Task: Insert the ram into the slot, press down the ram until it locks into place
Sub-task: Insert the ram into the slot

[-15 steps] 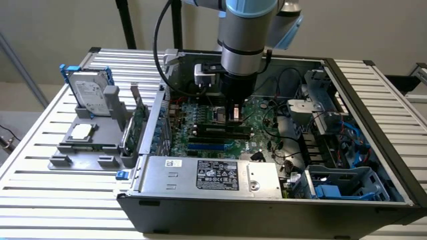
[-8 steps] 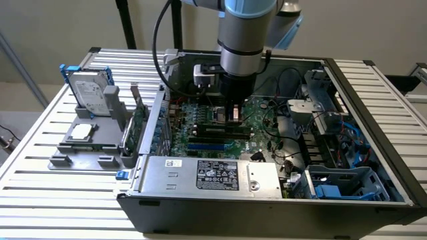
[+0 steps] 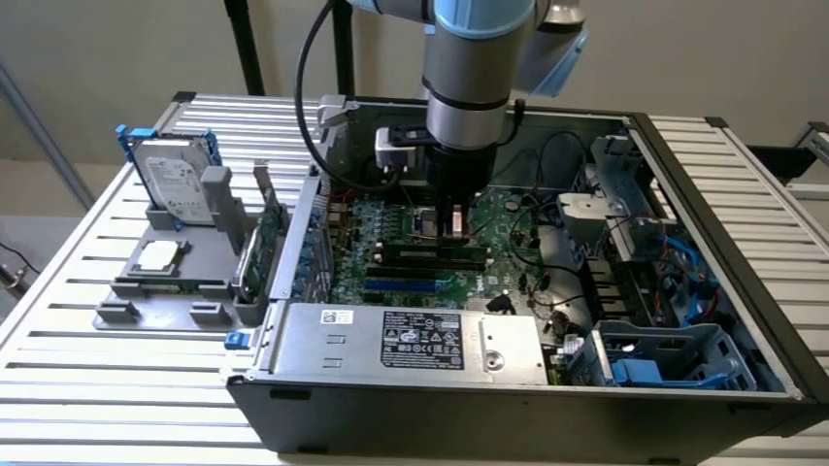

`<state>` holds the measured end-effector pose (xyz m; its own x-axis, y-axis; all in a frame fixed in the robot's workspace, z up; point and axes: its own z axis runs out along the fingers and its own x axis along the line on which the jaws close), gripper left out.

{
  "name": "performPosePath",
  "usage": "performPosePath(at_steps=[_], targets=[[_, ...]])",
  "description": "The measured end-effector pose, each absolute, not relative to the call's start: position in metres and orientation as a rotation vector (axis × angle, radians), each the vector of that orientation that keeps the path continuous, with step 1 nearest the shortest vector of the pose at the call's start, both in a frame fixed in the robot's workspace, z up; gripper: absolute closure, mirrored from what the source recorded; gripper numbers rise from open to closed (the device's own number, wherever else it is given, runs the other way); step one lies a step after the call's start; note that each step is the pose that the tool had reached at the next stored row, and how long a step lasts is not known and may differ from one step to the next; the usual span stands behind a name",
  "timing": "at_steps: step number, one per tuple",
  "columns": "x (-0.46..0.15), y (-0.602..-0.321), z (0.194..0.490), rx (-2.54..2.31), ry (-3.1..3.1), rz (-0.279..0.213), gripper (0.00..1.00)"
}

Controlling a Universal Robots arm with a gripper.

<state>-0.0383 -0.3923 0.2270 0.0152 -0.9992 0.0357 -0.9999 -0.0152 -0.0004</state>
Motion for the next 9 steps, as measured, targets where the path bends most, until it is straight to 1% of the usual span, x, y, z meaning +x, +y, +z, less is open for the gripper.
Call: performPosePath(at_steps=[9], targets=[[-0.0405,-0.3921,0.2263,2.222,-2.188,0.043,0.87]])
